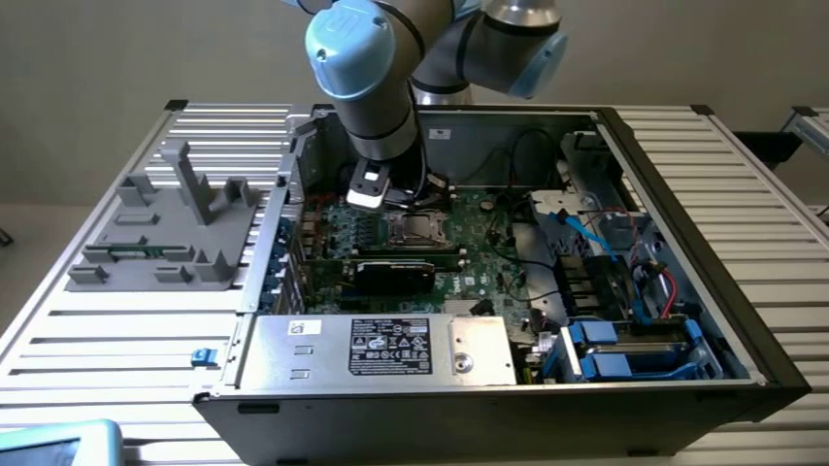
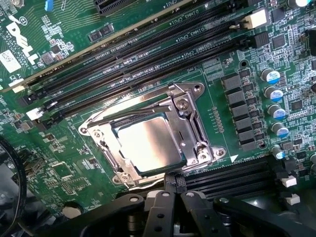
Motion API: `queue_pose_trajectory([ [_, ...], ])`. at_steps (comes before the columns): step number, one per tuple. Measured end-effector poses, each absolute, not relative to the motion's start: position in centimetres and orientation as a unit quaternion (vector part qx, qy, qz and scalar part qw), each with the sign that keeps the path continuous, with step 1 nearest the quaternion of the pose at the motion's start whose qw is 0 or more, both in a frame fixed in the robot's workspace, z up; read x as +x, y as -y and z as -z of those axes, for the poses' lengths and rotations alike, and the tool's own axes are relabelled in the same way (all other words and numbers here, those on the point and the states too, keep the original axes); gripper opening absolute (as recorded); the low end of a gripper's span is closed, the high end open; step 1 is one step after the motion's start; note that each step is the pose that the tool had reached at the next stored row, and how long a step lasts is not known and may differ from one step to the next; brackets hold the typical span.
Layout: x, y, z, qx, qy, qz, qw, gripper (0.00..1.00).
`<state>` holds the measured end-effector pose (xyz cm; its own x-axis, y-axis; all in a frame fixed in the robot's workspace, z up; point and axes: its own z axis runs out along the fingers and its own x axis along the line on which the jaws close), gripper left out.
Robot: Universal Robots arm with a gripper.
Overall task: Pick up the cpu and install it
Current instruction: 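Install the first cpu locking lever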
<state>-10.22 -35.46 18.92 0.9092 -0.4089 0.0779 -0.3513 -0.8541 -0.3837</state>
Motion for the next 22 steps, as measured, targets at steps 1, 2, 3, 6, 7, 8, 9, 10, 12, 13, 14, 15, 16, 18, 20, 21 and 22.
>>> queue_pose_trajectory([
  [1, -10.2, 35.5, -18.9, -0.96, -0.198, 0.079, 0.184, 0.11],
  [2, -10.1, 35.5, -18.9, -0.96, -0.199, 0.079, 0.183, 0.11],
  [3, -10.0, 35.5, -18.9, -0.959, -0.199, 0.079, 0.183, 0.11],
  [6, -9.9, 35.5, -18.9, -0.959, -0.2, 0.079, 0.183, 0.11],
  [7, -9.9, 35.5, -18.9, -0.959, -0.2, 0.079, 0.183, 0.11],
  [8, -9.9, 35.5, -18.9, -0.959, -0.201, 0.079, 0.183, 0.11],
  [9, -9.9, 35.4, -18.9, -0.959, -0.201, 0.079, 0.183, 0.11],
  [10, -9.9, 35.4, -19.0, -0.959, -0.201, 0.079, 0.183, 0.11],
  [12, -10.2, 35.5, -19.4, -0.959, -0.202, 0.079, 0.183, 0.11],
  [13, -10.4, 35.5, -19.6, -0.959, -0.202, 0.079, 0.184, 0.11],
  [14, -10.6, 35.5, -19.7, -0.959, -0.202, 0.079, 0.184, 0.11],
  [15, -10.9, 35.5, -19.9, -0.959, -0.202, 0.079, 0.184, 0.11],
  [16, -11.2, 35.5, -20.0, -0.959, -0.202, 0.079, 0.184, 0.11],
  [18, -11.9, 35.5, -20.2, -0.959, -0.202, 0.079, 0.184, 0.11],
  [20, -12.7, 35.5, -20.2, -0.959, -0.202, 0.079, 0.184, 0.11],
  [21, -13.1, 35.5, -20.2, -0.959, -0.202, 0.079, 0.184, 0.11],
  [22, -13.3, 35.5, -20.2, -0.959, -0.202, 0.079, 0.184, 0.11],
])
